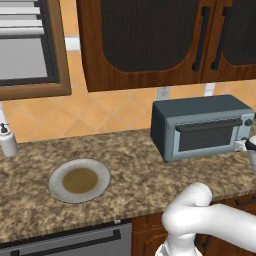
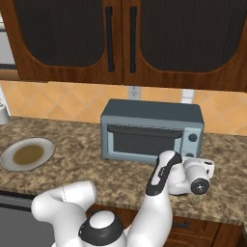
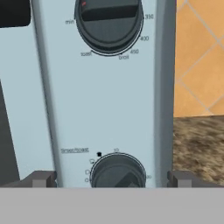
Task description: Pick up the kebab skewer and baguette bread, and place them inside the toaster oven. Close the toaster oven door and start by setting the timer.
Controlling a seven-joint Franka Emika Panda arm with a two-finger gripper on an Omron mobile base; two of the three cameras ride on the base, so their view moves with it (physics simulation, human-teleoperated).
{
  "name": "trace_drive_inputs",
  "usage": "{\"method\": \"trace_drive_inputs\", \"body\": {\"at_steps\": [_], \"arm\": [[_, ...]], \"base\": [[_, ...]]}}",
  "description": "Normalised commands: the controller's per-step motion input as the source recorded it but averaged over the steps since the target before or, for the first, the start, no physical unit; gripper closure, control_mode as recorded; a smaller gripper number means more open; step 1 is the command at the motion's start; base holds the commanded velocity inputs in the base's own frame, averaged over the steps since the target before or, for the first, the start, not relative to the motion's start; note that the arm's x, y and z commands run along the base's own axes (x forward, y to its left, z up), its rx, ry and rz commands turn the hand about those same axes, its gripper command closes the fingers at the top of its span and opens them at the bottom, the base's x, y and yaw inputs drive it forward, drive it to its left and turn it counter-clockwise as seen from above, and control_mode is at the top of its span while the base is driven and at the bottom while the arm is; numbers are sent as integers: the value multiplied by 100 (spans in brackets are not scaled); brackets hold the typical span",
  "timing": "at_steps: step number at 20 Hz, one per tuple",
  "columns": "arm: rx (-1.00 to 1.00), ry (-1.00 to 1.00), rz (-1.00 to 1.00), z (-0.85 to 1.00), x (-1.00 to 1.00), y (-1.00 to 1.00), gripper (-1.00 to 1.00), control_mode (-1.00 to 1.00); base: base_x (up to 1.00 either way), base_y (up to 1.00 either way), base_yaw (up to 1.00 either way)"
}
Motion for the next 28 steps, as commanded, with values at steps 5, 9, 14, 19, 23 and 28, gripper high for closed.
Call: {"method": "trace_drive_inputs", "body": {"at_steps": [5, 9, 14, 19, 23, 28], "arm": [[0, 0, 0, 0, 0, 0, -100, -100], [0, 0, 0, 0, 0, 0, -100, -100], [0, 0, -1, 0, 7, 0, 100, -100], [0, 0, 0, 0, 0, 0, 100, -100], [0, 0, 0, 0, 0, 0, 100, -100], [0, 0, 0, 0, 0, 0, 100, -100]], "base": [[0, 0, 0], [0, 0, 0], [0, 0, 0], [0, 0, 0], [0, 0, 0], [0, 0, 0]]}}
